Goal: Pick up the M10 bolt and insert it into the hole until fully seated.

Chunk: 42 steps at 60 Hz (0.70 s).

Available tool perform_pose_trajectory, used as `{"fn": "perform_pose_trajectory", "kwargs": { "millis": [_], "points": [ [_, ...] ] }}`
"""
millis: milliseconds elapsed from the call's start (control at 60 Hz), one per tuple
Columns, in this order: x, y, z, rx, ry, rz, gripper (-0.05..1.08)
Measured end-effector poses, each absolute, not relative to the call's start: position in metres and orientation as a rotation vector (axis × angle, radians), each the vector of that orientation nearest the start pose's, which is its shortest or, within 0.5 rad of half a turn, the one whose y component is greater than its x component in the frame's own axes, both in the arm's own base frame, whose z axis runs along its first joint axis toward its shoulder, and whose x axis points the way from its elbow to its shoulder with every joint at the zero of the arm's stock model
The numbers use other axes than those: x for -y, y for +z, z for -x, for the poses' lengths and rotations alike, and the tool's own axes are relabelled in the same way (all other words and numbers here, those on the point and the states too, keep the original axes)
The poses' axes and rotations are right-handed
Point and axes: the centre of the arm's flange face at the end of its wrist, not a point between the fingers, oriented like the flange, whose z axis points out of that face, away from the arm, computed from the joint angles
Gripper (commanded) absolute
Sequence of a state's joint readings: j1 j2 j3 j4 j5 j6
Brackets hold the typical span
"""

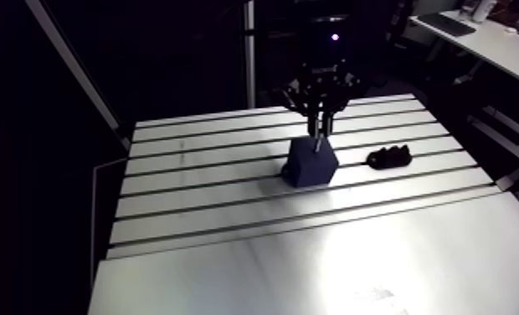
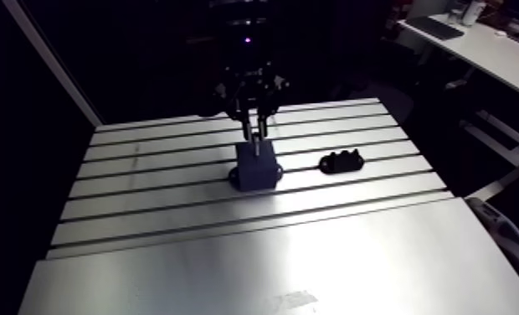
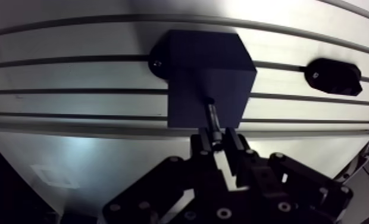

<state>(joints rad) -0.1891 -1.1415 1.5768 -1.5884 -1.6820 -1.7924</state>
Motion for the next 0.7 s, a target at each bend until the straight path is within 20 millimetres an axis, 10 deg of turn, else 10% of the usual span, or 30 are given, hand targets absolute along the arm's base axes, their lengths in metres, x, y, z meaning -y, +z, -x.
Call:
{"fn": "perform_pose_trajectory", "kwargs": {
  "millis": [700],
  "points": [
    [0.0103,0.2497,0.5971,-2.705,0.029,0.078,1.08]
  ]
}}
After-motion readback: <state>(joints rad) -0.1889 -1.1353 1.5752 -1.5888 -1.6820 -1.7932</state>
